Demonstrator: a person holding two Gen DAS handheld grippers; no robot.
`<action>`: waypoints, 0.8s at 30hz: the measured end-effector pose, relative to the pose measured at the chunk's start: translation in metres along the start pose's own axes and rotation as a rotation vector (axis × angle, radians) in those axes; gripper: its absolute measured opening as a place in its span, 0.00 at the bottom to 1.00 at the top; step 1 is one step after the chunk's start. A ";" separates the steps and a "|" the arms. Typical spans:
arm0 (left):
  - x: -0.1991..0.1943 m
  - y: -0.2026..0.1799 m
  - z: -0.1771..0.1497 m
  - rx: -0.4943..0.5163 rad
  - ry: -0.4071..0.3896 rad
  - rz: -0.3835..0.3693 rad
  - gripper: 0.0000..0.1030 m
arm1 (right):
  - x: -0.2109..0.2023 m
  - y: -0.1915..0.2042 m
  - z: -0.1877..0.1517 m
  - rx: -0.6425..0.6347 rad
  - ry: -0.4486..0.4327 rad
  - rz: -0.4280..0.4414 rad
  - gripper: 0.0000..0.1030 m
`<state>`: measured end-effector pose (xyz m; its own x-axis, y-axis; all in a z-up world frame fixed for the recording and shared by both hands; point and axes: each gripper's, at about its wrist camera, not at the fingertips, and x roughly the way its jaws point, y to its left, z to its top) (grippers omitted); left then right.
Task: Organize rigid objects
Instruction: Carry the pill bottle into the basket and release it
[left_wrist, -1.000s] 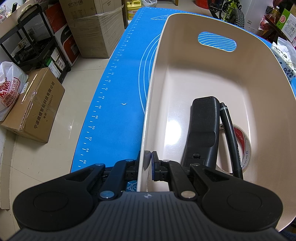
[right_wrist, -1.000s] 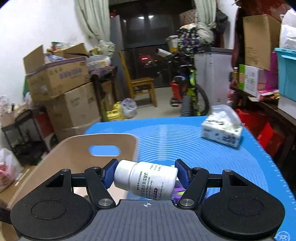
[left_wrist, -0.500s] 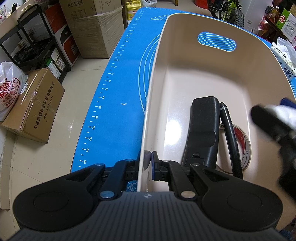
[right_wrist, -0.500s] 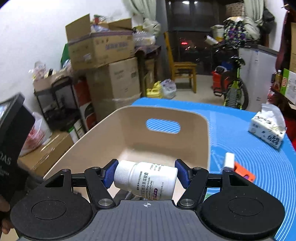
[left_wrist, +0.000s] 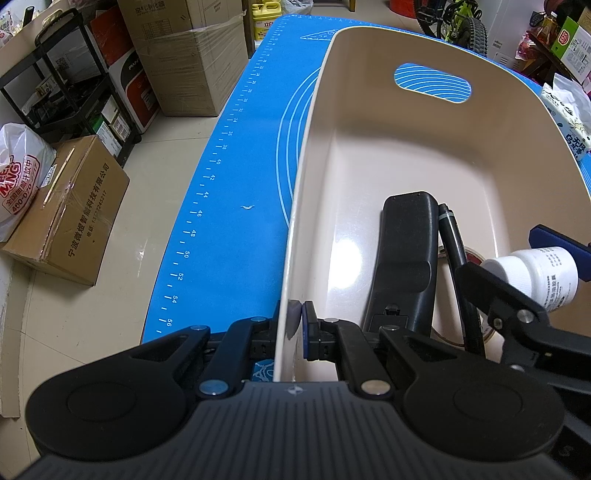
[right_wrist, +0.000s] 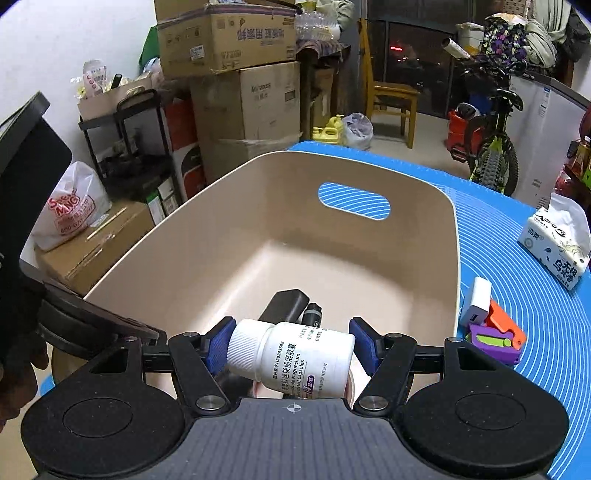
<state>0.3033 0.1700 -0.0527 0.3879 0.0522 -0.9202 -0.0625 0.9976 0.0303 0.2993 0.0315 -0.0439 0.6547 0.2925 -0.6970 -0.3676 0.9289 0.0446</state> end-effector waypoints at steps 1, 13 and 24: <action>0.000 0.001 0.000 -0.001 0.000 -0.001 0.09 | -0.001 -0.001 0.000 0.008 -0.005 0.003 0.71; 0.000 -0.001 0.000 0.001 0.000 0.001 0.09 | -0.032 -0.030 -0.001 0.108 -0.130 0.037 0.87; 0.001 -0.001 0.000 0.000 0.000 0.000 0.09 | -0.062 -0.067 0.006 0.147 -0.218 -0.046 0.92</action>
<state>0.3037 0.1692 -0.0532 0.3882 0.0519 -0.9201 -0.0621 0.9976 0.0301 0.2871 -0.0475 0.0004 0.8013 0.2760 -0.5308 -0.2445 0.9608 0.1306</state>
